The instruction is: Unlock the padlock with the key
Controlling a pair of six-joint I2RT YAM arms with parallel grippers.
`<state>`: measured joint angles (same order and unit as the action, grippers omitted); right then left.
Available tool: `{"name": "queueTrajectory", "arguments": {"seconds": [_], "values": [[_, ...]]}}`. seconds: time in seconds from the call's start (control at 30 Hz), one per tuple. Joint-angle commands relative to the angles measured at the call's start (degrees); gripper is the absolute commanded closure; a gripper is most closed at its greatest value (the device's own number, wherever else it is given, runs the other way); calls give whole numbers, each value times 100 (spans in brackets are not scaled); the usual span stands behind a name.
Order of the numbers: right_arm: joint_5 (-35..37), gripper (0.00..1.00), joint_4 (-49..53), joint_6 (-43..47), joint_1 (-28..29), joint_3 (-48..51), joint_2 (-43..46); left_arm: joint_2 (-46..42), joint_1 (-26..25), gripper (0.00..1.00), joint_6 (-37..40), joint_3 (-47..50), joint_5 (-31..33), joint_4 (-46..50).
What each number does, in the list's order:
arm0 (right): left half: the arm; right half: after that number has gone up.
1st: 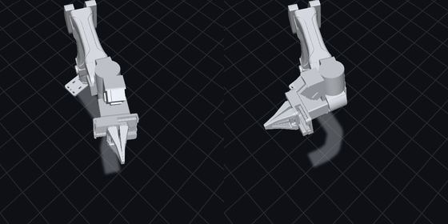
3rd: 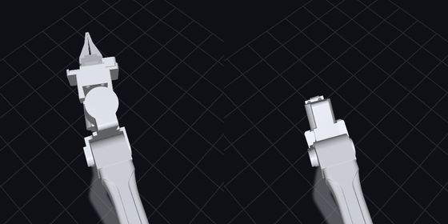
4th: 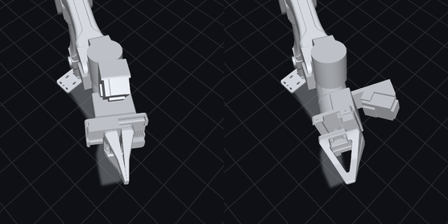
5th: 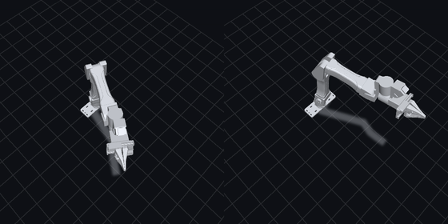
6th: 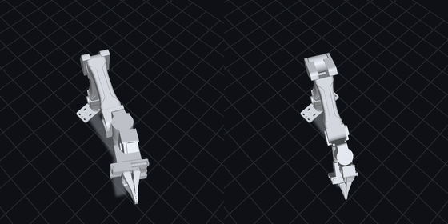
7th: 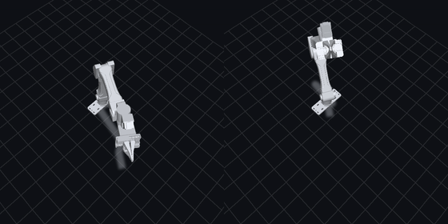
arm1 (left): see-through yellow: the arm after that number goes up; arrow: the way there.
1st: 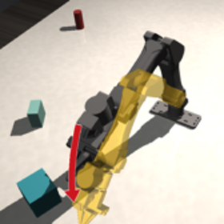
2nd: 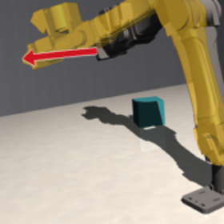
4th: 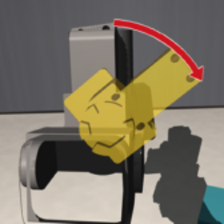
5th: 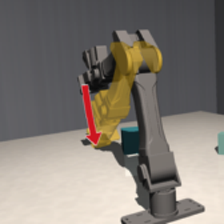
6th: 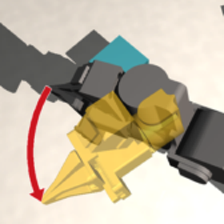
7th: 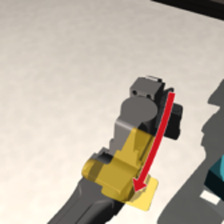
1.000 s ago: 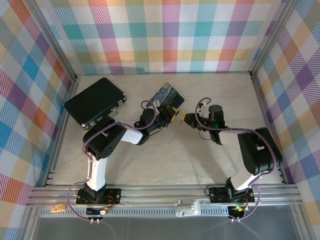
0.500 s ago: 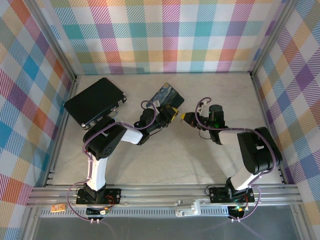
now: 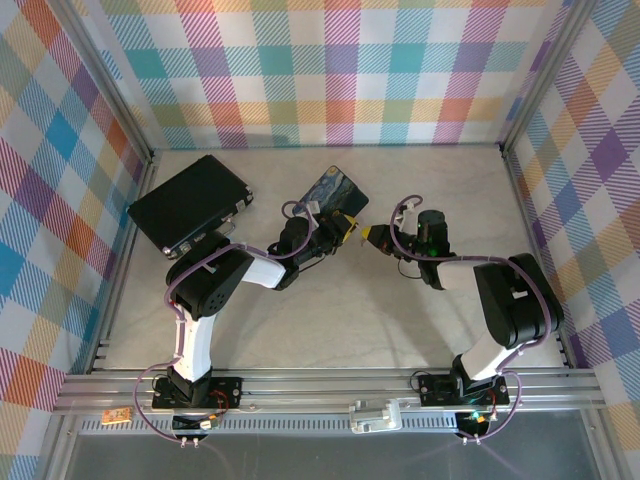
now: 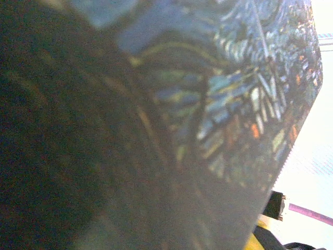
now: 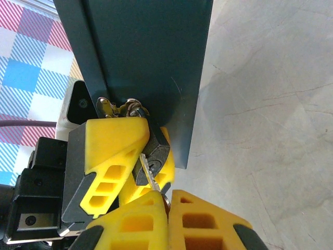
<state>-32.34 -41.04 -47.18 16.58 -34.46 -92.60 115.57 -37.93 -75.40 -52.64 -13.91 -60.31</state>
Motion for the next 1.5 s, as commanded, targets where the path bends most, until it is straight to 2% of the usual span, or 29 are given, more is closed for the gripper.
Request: {"name": "queueTrajectory", "arguments": {"seconds": [0.0,1.07,1.27,1.47], "values": [[27,100,92,63,38,123,187,-14,5,100,-27,7,7,-399],[-75,100,-99,50,131,-184,0,-37,-191,100,6,-77,38,-333],[-111,100,622,317,117,-461,39,19,-266,100,-29,-128,-34,-344],[226,100,1301,843,109,-700,128,-70,-317,100,53,37,-94,-144]]}}
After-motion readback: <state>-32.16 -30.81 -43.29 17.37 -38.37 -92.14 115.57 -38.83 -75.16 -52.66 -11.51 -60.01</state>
